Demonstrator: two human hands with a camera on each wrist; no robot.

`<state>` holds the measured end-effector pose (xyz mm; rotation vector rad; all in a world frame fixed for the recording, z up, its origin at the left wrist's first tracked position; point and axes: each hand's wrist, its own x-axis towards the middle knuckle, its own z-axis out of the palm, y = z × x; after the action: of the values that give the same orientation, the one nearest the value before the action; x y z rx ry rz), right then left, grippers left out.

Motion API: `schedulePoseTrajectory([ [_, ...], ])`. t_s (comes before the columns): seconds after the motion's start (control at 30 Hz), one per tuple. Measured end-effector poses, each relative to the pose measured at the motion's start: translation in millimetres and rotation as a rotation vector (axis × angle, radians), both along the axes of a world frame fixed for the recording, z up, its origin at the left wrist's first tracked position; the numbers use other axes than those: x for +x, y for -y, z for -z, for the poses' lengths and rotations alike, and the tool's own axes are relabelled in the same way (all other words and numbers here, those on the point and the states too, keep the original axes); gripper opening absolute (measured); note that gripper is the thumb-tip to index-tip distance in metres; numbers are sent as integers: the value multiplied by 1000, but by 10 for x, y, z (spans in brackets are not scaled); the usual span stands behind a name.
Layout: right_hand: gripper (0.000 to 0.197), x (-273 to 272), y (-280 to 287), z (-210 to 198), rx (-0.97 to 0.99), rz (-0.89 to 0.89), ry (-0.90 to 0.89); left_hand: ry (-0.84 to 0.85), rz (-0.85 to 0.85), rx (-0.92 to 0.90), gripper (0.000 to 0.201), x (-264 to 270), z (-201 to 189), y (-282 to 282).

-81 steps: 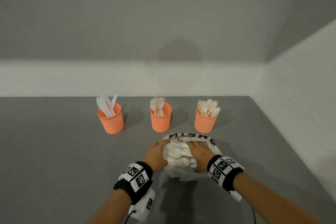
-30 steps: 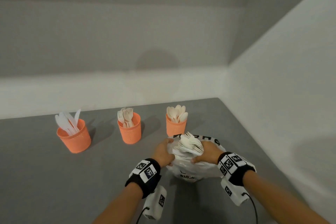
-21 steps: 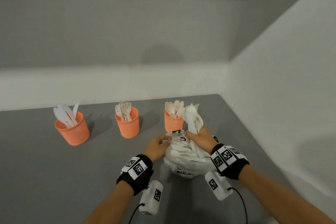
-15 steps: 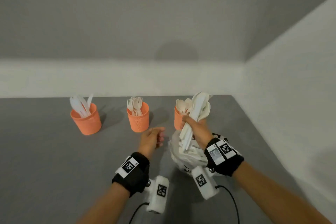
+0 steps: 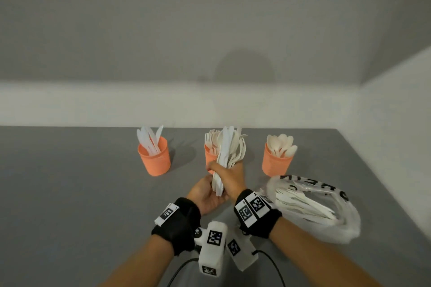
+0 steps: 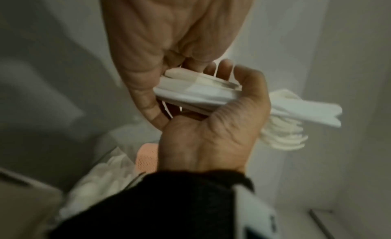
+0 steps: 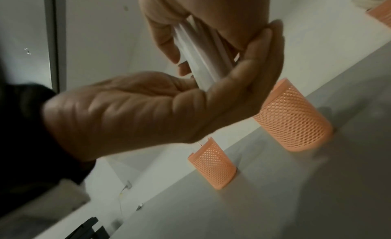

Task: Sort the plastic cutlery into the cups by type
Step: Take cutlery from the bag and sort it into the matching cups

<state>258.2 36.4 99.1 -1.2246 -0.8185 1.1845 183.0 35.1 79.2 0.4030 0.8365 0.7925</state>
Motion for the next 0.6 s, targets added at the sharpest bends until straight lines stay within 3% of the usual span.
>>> schedulePoseTrajectory([
  [0.03, 43, -64, -32, -7, 1, -20, 4, -37, 11, 14, 34, -43, -4, -23],
  [0.13, 23, -164, -89, -39, 2, -84, 85, -128, 18, 21, 33, -150, 20, -62],
  [0.2, 25, -215, -98, -30, -6, -127, 107, -176, 46, 49, 37, -210, -11, -53],
  [0.27, 15, -266, -108, 4, -24, -221, 56, -215, 80, 62, 40, -282, -37, -42],
  [0.37, 34, -329, -170, 86, -22, -341, -97, -264, 167, 53, 39, -440, 25, -108],
  [0.47, 33, -365, -215, 152, -53, -417, -189, -290, 223, 63, 39, -553, 103, -169],
  [0.6, 12, -459, -238, 199, -129, -267, -83, -276, 276, 55, 41, -628, 96, -175],
])
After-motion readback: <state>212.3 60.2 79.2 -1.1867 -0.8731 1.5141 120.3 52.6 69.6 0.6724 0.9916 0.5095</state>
